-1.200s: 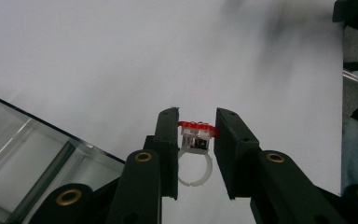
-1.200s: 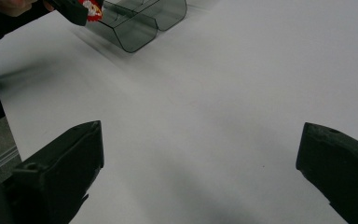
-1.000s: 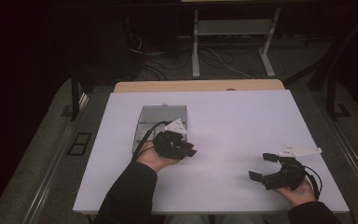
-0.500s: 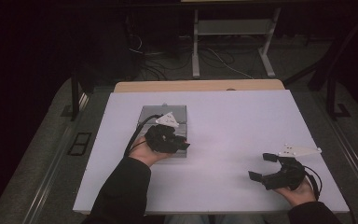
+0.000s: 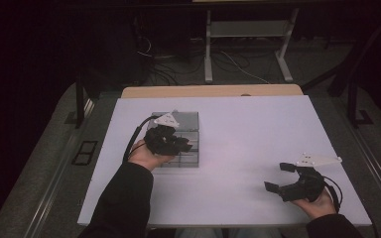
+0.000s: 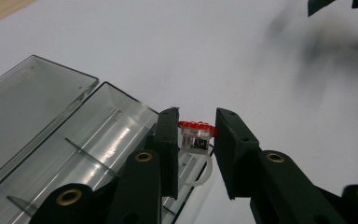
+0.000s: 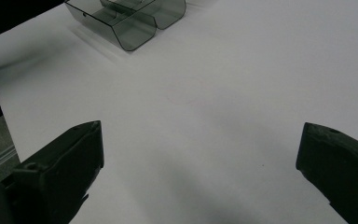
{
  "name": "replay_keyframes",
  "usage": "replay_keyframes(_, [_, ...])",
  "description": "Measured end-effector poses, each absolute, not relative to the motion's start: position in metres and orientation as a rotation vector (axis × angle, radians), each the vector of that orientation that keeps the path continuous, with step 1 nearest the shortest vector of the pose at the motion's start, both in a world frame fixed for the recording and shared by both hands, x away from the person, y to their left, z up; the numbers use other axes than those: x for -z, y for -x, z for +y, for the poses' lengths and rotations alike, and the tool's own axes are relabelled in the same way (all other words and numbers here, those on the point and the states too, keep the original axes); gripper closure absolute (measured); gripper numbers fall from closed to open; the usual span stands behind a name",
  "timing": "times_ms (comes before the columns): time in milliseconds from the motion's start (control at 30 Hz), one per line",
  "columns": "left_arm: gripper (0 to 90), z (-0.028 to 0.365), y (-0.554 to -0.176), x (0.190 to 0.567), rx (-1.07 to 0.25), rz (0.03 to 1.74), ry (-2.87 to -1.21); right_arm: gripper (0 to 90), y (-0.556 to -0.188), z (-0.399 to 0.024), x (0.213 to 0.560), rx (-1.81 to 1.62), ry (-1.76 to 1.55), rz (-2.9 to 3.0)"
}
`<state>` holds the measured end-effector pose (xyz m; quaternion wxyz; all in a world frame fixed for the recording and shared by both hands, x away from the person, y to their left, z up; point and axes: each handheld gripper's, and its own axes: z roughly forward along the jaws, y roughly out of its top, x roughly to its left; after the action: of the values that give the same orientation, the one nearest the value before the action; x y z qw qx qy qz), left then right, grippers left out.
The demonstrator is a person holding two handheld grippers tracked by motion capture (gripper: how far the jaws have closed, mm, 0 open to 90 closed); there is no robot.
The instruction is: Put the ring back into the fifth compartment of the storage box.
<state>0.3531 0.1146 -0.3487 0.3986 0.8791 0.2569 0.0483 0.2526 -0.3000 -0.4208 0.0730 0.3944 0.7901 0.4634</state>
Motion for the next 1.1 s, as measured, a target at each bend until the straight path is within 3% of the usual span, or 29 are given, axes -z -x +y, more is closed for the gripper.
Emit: replay_keyframes(1100, [69.7, 0.147, -0.376, 0.354, -0.193, 0.780, -2.166, 0.2, -0.254, -0.300, 0.422, -1.386, -1.180, 2.377])
